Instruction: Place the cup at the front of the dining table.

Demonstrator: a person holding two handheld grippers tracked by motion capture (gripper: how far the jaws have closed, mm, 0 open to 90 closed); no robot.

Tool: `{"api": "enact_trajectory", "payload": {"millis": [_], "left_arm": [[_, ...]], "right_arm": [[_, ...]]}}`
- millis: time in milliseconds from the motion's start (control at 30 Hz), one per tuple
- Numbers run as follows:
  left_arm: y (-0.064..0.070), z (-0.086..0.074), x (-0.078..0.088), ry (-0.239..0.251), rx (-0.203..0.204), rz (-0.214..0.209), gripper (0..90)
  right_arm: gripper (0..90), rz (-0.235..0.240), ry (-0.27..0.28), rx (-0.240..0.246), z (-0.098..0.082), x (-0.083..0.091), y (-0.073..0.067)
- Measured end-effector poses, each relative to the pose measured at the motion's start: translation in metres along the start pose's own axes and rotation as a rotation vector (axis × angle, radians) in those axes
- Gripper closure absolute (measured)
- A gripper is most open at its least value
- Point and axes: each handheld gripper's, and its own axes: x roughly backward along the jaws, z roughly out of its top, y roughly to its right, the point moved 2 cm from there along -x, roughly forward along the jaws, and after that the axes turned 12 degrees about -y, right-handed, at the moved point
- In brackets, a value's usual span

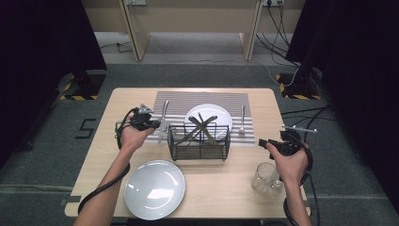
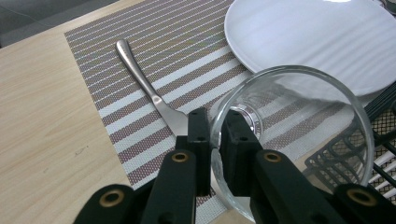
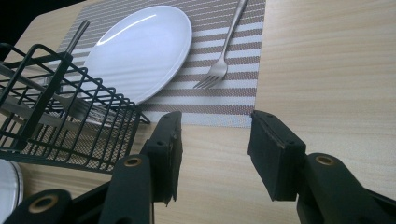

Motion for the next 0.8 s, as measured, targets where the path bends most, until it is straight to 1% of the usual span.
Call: {"api": "enact_trajectory", "payload": {"millis": [167, 367, 500, 600, 700, 800], "left_arm": [[-0.0002, 0.0015, -0.0001, -0.008, -0.007, -0.003, 82.4], [-0.0009, 0.0031, -0.0009, -0.006, -0.004, -0.011, 82.1], [-0.0009, 0.0044, -0.0016, 0.013, 0.001, -0.018, 81.3], [-0.0012, 0.0063, -0.0006, 0.028, 0.002, -0.012, 79.3], [-0.0009, 0.0077, -0.0007, 0.030, -0.003, -0.008, 78.1], [-0.0005, 0.0078, -0.0019, 0.043, -0.001, -0.006, 78.2]], "right_arm": [[54.1, 0.000, 0.002, 0.004, 0.0002, 0.0003, 0.0000], [54.1, 0.000, 0.002, 0.002, 0.0000, 0.0008, 0.0003], [54.1, 0.001, 0.002, 0.003, -0.0001, 0.0006, 0.0002], [54.0, 0.000, 0.003, 0.003, -0.0001, 0.0007, 0.0004], [54.0, 0.001, 0.003, 0.002, -0.0001, 0.0009, 0.0007], [54.0, 0.001, 0.001, 0.000, -0.0003, 0.0004, 0.0005]]}}
